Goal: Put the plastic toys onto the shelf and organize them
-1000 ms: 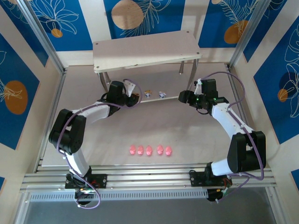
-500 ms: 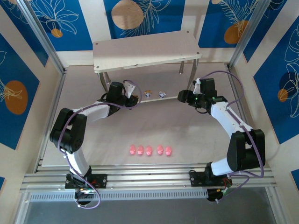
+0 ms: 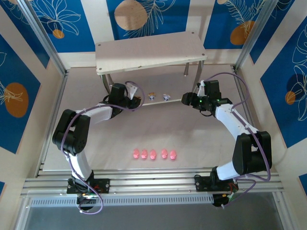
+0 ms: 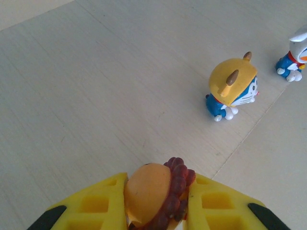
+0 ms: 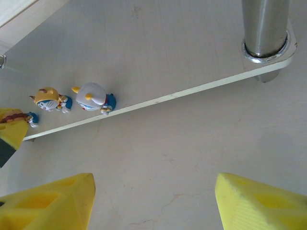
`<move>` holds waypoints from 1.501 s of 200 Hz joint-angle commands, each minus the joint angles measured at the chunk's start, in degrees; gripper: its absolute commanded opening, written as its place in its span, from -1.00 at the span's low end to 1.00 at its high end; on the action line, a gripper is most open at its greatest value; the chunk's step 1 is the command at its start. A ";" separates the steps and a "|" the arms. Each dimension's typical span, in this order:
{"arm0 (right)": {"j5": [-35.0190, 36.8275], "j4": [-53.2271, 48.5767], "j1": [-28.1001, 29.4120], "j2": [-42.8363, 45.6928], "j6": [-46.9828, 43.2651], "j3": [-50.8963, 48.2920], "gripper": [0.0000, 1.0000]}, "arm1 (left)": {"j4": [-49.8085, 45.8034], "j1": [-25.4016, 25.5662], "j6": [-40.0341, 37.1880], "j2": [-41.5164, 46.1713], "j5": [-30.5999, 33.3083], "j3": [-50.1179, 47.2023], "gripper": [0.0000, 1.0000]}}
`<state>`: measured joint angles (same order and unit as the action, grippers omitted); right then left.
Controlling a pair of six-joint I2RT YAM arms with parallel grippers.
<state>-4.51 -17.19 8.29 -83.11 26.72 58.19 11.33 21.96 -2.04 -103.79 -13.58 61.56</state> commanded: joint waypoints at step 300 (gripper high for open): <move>-0.09 -0.04 1.17 -1.28 0.66 2.63 0.36 | 1.70 -0.95 1.38 1.32 1.34 -0.52 -0.16</move>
<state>-4.49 -17.19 9.06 -83.88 26.74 59.05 11.40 21.85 -1.78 -103.81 -12.12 61.54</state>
